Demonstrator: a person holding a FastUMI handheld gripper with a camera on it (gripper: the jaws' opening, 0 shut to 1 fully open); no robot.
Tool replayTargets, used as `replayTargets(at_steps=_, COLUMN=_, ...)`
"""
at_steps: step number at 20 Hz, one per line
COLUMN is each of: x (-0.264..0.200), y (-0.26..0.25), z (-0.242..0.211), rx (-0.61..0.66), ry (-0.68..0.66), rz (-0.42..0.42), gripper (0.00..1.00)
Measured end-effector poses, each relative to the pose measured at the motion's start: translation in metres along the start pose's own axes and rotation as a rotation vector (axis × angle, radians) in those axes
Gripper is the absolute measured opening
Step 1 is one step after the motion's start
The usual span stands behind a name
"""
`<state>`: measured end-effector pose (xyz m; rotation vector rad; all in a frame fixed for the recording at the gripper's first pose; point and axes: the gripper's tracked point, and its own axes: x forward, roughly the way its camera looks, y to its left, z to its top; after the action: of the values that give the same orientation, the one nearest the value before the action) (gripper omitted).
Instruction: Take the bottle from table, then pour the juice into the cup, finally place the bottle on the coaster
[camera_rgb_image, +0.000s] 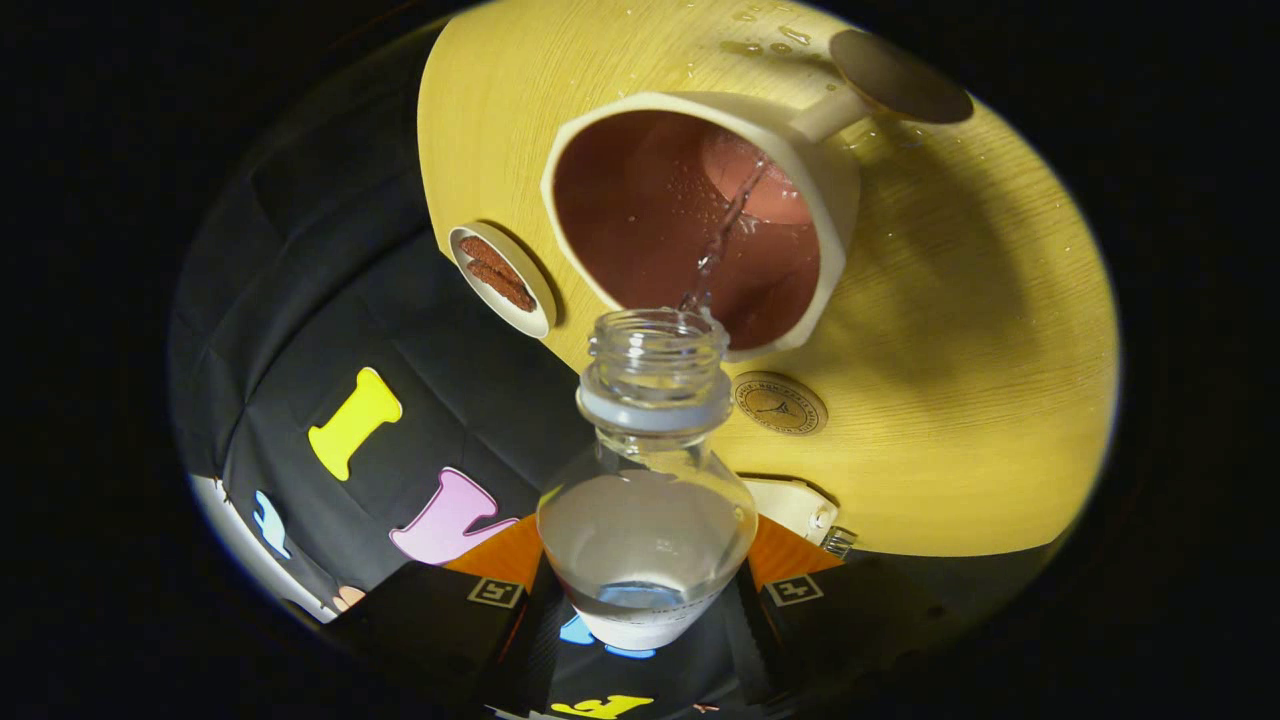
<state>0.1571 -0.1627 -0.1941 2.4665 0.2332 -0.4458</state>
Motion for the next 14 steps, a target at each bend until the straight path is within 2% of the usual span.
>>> replayTargets(at_steps=14, x=-0.010, y=0.024, z=-0.014, rx=0.109, ry=0.005, rz=0.041, gripper=0.72)
